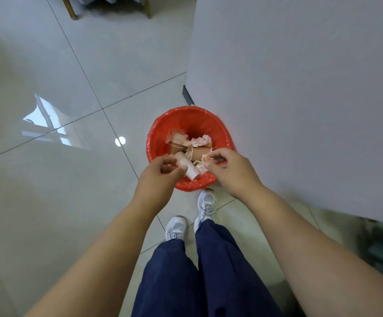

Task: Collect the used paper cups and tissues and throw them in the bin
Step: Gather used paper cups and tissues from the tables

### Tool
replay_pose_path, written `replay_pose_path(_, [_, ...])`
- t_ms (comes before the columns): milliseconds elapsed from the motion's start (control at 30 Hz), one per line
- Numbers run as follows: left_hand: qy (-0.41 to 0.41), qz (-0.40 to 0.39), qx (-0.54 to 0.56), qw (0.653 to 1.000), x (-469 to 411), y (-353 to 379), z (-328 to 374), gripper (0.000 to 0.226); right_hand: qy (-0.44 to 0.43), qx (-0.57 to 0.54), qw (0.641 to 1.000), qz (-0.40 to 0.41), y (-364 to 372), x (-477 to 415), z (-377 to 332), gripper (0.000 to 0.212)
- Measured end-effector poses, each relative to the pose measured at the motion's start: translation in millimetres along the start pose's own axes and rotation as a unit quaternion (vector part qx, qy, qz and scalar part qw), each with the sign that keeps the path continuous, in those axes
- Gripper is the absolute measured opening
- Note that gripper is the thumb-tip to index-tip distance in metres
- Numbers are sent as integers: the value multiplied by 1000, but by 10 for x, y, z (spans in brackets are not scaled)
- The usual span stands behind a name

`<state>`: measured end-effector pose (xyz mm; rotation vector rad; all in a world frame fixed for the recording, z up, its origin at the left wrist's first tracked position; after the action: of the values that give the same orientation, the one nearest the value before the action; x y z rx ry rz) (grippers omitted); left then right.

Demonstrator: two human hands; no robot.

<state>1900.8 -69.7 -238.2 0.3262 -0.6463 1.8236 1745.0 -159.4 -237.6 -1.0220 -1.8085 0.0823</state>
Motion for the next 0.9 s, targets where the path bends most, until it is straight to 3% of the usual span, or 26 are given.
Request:
replay_pose_path(467, [133, -93, -16, 987, 1540, 354, 979, 13, 1, -155, 981, 118, -720, 2073, 728, 9])
replay_pose_path(700, [222, -217, -42, 950, 2205, 1301, 1470, 19, 7, -211, 958, 191, -1270, 2784, 1532, 8])
replay_pose_path(900, [261, -276, -59, 923, 2770, 2459, 1830, 14, 8, -258, 928, 268, -1992, 3328, 2420, 8])
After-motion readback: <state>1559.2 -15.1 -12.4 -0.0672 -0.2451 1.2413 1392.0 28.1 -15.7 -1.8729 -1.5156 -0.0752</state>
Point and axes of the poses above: each hand's wrist, its own x-axis away from the middle knuckle, its own y-axis out of the palm, z = x × y, the point moved 2 cm from there along -x, towards the middle knuckle, and after that the axes turned 15 degrees about y, right-handed, at the moved point
